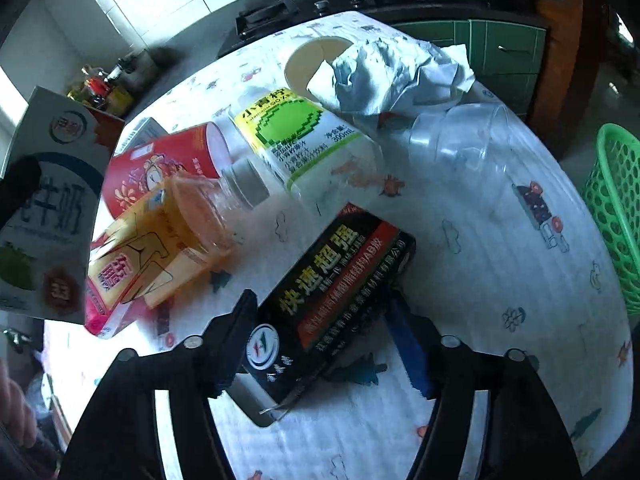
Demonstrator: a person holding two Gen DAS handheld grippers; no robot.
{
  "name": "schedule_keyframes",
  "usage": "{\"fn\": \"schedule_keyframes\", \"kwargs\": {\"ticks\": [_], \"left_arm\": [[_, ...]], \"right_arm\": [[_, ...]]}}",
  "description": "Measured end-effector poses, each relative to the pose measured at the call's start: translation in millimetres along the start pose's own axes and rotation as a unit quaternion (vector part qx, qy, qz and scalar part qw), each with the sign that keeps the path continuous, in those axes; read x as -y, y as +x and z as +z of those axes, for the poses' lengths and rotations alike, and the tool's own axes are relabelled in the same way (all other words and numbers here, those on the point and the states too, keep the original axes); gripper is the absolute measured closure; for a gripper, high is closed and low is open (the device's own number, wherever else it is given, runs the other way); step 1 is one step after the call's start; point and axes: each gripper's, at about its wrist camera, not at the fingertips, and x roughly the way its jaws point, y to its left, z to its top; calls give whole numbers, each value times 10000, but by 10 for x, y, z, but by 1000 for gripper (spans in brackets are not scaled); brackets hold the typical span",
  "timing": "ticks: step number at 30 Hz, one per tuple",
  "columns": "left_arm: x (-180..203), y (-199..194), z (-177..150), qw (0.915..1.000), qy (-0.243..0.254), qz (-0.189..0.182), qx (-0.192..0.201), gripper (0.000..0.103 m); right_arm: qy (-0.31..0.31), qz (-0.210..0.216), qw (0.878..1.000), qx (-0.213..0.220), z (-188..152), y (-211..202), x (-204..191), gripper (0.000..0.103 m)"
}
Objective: Collect trash
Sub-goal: 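Grasp the black glue box with the right gripper and lift it, then carry the glue box into the basket with the right gripper while the left gripper carries the milk carton there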
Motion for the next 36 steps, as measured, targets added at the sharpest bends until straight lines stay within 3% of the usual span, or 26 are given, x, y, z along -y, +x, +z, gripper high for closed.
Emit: {"fn": "schedule_keyframes", "kwargs": {"ticks": [3,7,9,13,19,27,36], "left_arm": [[-18,23,-23,10000,-41,9,-27,65],[23,25,-29,10000,-56,60,-29,65],[46,20,-25,9999,-35,143,-31,65],[108,-6,-15,9996,-74,286,-34,65],[302,-26,-2,9994,-50,347,25,65],[682,38,-17,9997,-93,219,22,65],[1312,213,41,9997,141,-176,-59,65]], "right_arm": [[26,-121,9999,-5,24,35,-38,35],[248,-177,9995,-84,122,117,-130,23],[197,-200,9996,-40,125,134,-145,23],[-96,-239,9996,72,75,96,-102,40],[-343,9,9994,-19,-14,-39,210,79],[-457,599,9971,-57,-246,-310,695,82],[-513,704,9948,522,-372,-917,1307,83]]}}
